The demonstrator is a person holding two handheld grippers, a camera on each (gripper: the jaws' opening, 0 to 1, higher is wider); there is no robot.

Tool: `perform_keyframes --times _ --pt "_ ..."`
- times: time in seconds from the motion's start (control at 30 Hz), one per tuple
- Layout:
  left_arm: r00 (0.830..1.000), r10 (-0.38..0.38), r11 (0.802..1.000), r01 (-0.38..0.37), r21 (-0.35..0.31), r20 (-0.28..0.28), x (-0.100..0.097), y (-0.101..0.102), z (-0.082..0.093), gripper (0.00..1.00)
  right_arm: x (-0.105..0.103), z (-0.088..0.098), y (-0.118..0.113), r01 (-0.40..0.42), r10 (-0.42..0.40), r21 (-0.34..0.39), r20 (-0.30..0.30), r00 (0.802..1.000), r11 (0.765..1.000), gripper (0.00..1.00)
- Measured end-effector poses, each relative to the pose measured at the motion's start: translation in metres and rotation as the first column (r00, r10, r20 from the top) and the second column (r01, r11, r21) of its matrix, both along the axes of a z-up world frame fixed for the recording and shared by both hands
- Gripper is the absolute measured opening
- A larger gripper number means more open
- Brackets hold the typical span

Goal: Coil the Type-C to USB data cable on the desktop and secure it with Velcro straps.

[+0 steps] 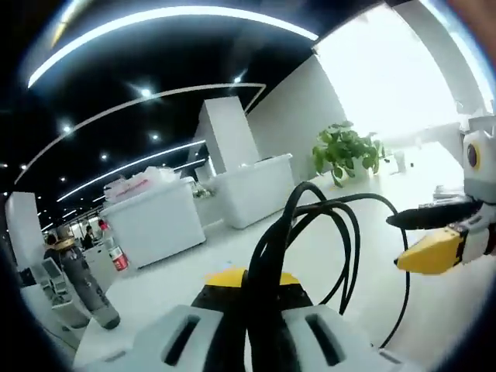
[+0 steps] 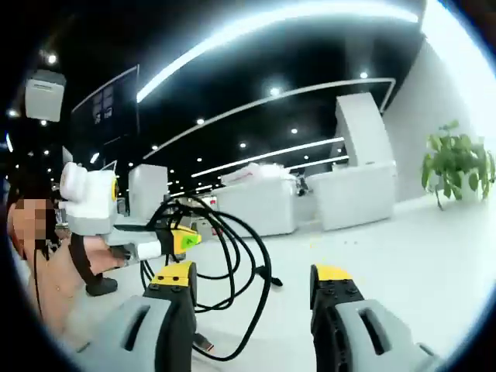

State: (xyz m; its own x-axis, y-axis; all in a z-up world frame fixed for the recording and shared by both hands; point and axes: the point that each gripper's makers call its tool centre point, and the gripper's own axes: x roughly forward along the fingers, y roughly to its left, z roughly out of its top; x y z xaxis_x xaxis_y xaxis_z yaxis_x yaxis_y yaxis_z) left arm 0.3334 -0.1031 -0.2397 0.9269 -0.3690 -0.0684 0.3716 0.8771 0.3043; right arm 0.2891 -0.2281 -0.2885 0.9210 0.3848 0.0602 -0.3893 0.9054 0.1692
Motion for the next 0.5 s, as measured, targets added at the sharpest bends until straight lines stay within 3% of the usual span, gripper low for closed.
perform_keyframes --times 0.07,0.1,0.17,0.23,0.3,0.37,0.43,0.5 --pt "1.0 0.006 1.0 -0.006 -0.018 0.001 -0.001 -0.002 0.004 0.07 -0.003 -0.014 0.009 0.004 -0.002 0.034 -0.068 0.998 0.999 0.78" --pt "1.0 0.004 1.0 -0.005 -0.024 -0.002 0.0 -0.002 0.003 0.07 -0.006 -0.013 0.011 0.016 -0.01 0.076 -0.076 0.997 0.997 0.78" --pt "1.0 0.006 0.999 -0.006 -0.046 -0.012 0.0 -0.003 0.003 0.07 -0.007 0.006 0.007 0.076 -0.078 0.109 0.012 0.997 0.991 0.81" --pt "1.0 -0.009 0.996 0.008 -0.093 -0.011 -0.002 -0.009 0.007 0.07 -0.005 0.007 0.012 0.098 -0.099 0.14 -0.003 0.995 0.985 0.84" --pt "0.999 -0.048 0.986 0.045 -0.164 -0.014 -0.006 -0.017 0.013 0.05 0.002 -0.006 0.023 0.1 -0.096 0.077 -0.054 0.994 0.992 0.84" --pt "0.998 -0.063 0.986 0.06 -0.153 -0.014 -0.01 -0.022 0.015 0.05 0.013 -0.011 0.03 0.12 -0.121 -0.036 -0.031 0.992 0.992 0.83" --pt "0.997 -0.07 0.989 0.068 -0.132 -0.014 -0.011 -0.026 0.012 0.05 0.026 -0.012 0.033 0.152 -0.152 -0.097 0.009 0.988 0.984 0.83" --pt "0.997 -0.071 0.991 0.068 -0.116 -0.016 -0.012 -0.027 0.008 0.05 0.037 -0.019 0.033 0.145 -0.149 -0.077 -0.048 0.988 0.986 0.79"
